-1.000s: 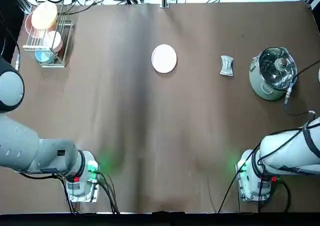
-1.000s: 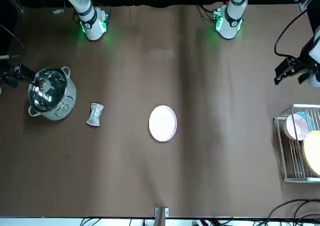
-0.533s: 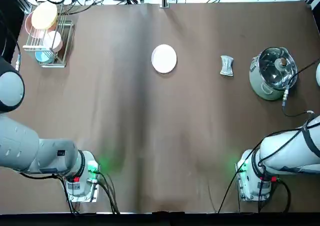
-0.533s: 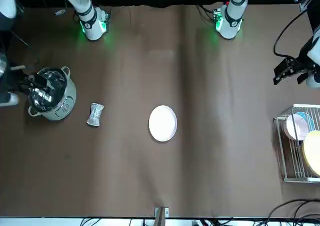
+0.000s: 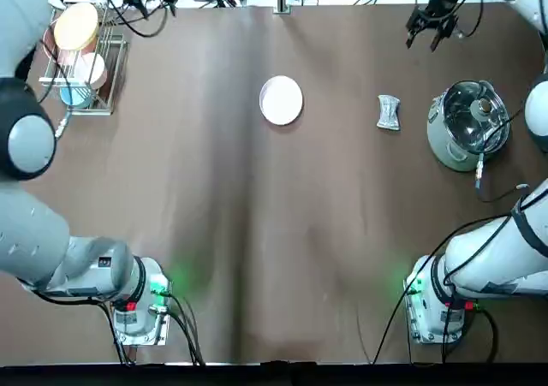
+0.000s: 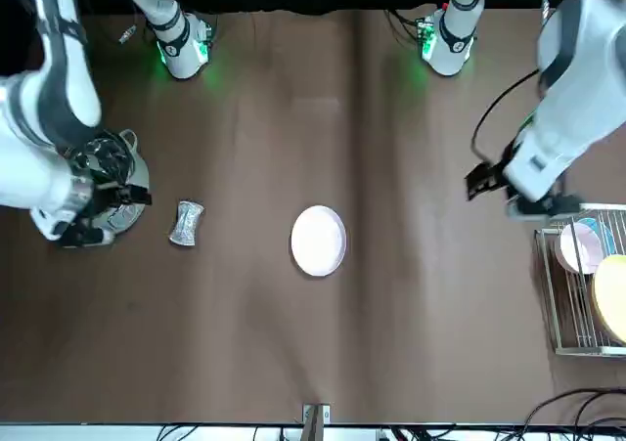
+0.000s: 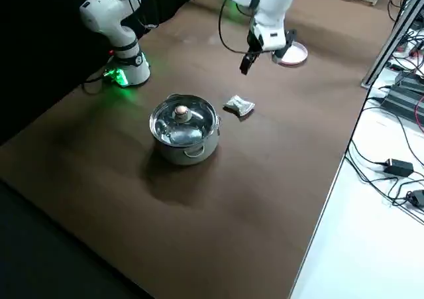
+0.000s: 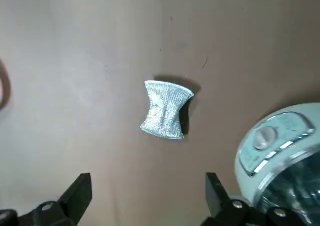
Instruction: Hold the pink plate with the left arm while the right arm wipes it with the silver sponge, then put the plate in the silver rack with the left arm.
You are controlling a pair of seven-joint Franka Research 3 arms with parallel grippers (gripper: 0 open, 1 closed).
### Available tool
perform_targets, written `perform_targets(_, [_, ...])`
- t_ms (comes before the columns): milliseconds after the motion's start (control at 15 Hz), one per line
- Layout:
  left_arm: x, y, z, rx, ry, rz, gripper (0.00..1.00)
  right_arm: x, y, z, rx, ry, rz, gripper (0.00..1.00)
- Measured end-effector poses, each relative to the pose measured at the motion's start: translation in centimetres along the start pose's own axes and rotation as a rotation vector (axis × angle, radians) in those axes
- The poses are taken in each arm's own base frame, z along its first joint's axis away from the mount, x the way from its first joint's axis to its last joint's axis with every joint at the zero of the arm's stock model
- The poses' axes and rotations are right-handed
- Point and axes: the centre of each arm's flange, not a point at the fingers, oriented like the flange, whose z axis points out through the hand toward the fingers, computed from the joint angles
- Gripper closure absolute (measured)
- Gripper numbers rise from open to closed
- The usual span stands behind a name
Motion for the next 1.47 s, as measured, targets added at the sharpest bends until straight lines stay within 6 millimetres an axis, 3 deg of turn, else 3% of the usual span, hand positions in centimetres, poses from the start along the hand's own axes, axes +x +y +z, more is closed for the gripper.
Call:
perform_targets(200, [1.2, 4.2, 7.2, -0.025, -0.056, -0.019, 0.00, -0.1, 0.3, 4.7, -0.001, -0.064, 0.028, 0.00])
perform_targets(333, [1.5, 6.7, 10.9, -0.039, -0.073, -0.025, 0.00, 0.2, 0.8, 7.7, -0.002, -0.102, 0.082, 0.03])
perform_targets(467, [1.4, 8.5, 13.0, -0.046, -0.080, -0.042, 0.00, 1.2, 1.0, 11.0, -0.004, -0.121, 0.120, 0.09])
perform_targets(600, [1.4, 9.5, 13.7, -0.056, -0.066, -0.066, 0.00, 2.5, 0.7, 14.4, -0.007, -0.110, 0.140, 0.12])
perform_targets(800, [1.2, 12.4, 15.6, -0.080, -0.034, -0.120, 0.00, 3.8, 0.3, 17.8, -0.010, -0.089, 0.146, 0.19])
perform_targets(1000, [0.2, 16.1, 19.8, -0.071, -0.026, -0.134, 0.00, 4.2, 0.6, 19.5, -0.011, -0.091, 0.154, 0.27])
perform_targets(1200, [-0.3, 18.0, 24.1, -0.082, -0.027, -0.149, 0.01, 4.2, 0.6, 20.2, -0.011, -0.104, 0.156, 0.32])
perform_targets(1467, [-1.2, 20.8, 28.1, -0.091, 0.002, -0.109, 0.03, 4.2, 0.6, 20.4, -0.012, -0.111, 0.155, 0.41])
